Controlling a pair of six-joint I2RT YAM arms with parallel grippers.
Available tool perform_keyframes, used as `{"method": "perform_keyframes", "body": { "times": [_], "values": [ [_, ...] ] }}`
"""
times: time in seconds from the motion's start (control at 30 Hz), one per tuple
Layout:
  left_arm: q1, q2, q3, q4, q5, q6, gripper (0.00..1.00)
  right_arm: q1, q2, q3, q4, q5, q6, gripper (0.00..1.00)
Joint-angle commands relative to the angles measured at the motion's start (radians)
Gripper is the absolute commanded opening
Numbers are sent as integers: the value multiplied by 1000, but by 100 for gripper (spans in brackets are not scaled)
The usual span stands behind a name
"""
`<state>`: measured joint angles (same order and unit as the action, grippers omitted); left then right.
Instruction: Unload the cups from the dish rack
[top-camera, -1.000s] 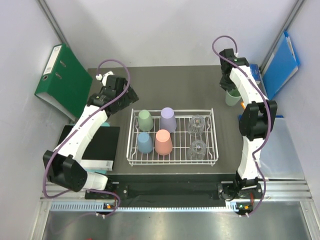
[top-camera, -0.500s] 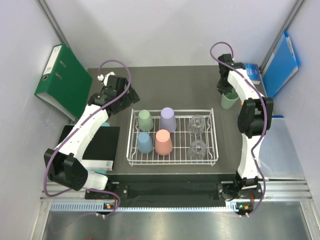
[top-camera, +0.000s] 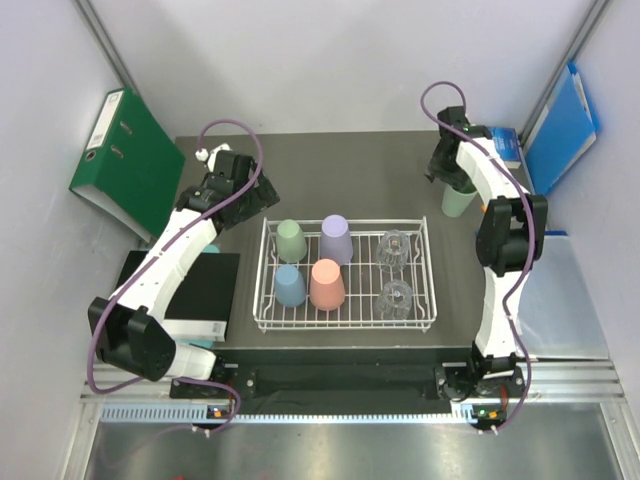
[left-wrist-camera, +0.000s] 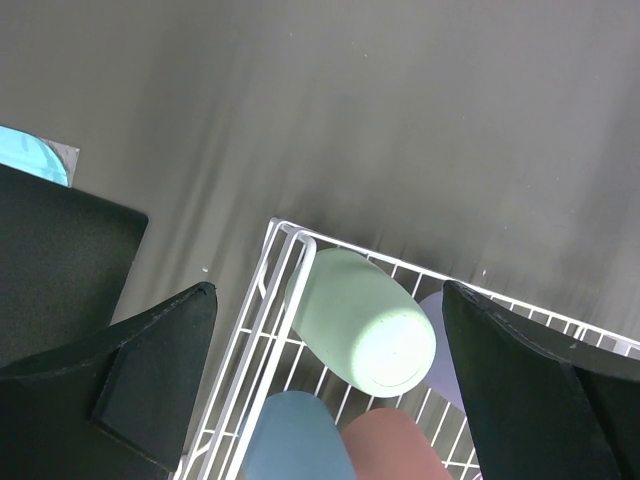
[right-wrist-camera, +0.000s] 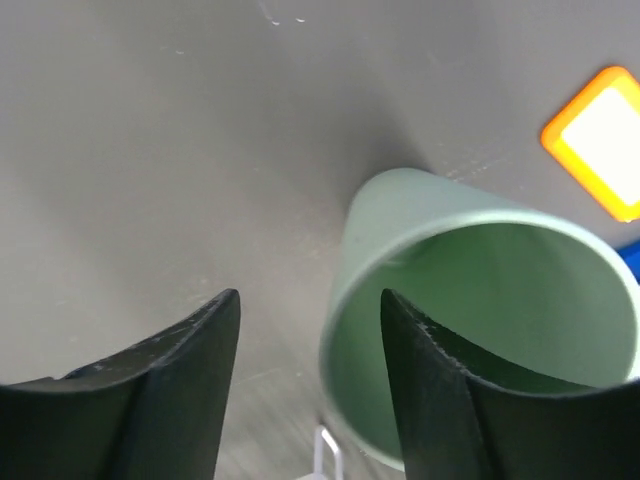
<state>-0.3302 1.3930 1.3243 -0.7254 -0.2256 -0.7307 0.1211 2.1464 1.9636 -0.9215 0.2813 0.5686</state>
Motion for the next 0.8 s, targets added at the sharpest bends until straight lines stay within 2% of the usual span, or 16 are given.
{"method": "perform_keyframes", "body": {
  "times": [0.0, 0.2, 0.27, 0.43, 0.57, 0.63, 0.67, 0.77],
  "values": [
    [-1, -9, 30, 26, -14, 27, 99, -9, -121, 64, 36, -40, 5, 60],
    [-3, -18, 55, 40, -15, 42, 99, -6, -239, 132, 27, -70, 30, 67],
    [-10, -23, 62, 49, -11, 53, 99, 5, -293, 133, 42, -80, 30, 72],
    [-85, -11, 96, 72, -52, 102, 99, 61, -521, 22, 166, -192, -32, 84],
    [-225, 21, 133, 35, -151, 175, 99, 132, -762, -251, 309, -322, -81, 95],
    [-268, 35, 136, 12, -198, 183, 99, 196, -848, -365, 364, -329, -108, 98],
    [-271, 37, 132, -8, -204, 175, 99, 216, -940, -487, 431, -338, -114, 99],
    [-270, 18, 84, -11, -210, 159, 99, 273, -1103, -699, 510, -344, -107, 99]
  ]
}}
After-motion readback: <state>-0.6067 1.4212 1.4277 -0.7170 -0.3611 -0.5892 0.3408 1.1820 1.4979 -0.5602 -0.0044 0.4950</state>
